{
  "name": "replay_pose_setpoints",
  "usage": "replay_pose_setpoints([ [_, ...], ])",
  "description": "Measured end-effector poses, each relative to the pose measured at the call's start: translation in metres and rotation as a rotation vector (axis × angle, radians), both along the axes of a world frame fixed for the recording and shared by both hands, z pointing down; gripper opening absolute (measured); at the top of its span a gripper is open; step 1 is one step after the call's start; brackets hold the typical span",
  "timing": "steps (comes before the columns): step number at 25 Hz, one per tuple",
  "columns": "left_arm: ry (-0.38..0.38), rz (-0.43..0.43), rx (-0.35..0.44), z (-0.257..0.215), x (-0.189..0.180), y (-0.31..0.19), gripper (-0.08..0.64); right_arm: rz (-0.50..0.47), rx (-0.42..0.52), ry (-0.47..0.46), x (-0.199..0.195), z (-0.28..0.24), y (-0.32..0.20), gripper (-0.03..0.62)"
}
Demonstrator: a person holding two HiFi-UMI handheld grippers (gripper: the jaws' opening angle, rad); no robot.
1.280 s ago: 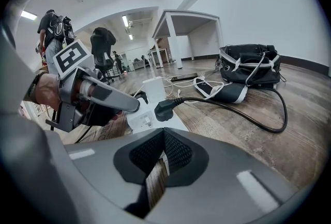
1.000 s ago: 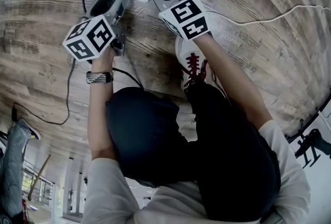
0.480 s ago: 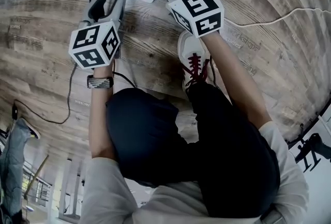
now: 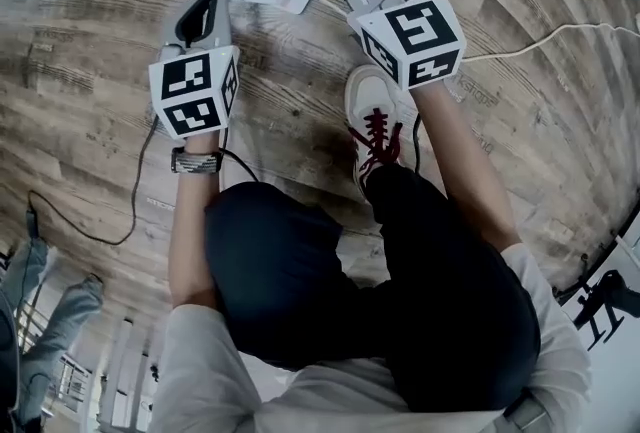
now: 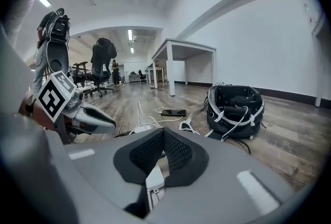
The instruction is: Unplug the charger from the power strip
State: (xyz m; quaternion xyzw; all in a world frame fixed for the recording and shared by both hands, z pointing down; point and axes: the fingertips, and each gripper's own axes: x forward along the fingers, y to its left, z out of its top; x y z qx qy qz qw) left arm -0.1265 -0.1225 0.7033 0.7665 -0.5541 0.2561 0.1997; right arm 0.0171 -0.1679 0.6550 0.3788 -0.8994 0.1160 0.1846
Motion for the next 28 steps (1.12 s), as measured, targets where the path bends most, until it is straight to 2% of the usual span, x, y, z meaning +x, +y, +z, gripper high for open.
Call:
replay_pose_setpoints([
  [4, -0.016, 0.014, 0.082, -0.03, 0.001, -0.006, 0.006, 0.01, 0.054, -0.007, 0.0, -0.024, 0.0, 0.003],
  [8, -0.059, 0.049, 0.162, -0.064, 0.001, -0.01, 0.006, 0.028, 0.115, -0.017, 0.003, -0.051, -0.004, 0.002],
  [13, -0.098, 0.05, 0.256, -0.11, -0.011, -0.019, 0.005, 0.068, 0.206, -0.021, 0.011, -0.098, -0.018, 0.002],
  [20, -0.144, 0.012, 0.396, -0.189, -0.033, -0.047, 0.005, 0.013, 0.344, 0.045, 0.015, -0.179, -0.033, 0.002],
  [28, -0.165, 0.009, 0.486, -0.275, -0.033, -0.08, 0.005, 0.047, 0.382, 0.007, 0.022, -0.262, -0.064, 0.002],
])
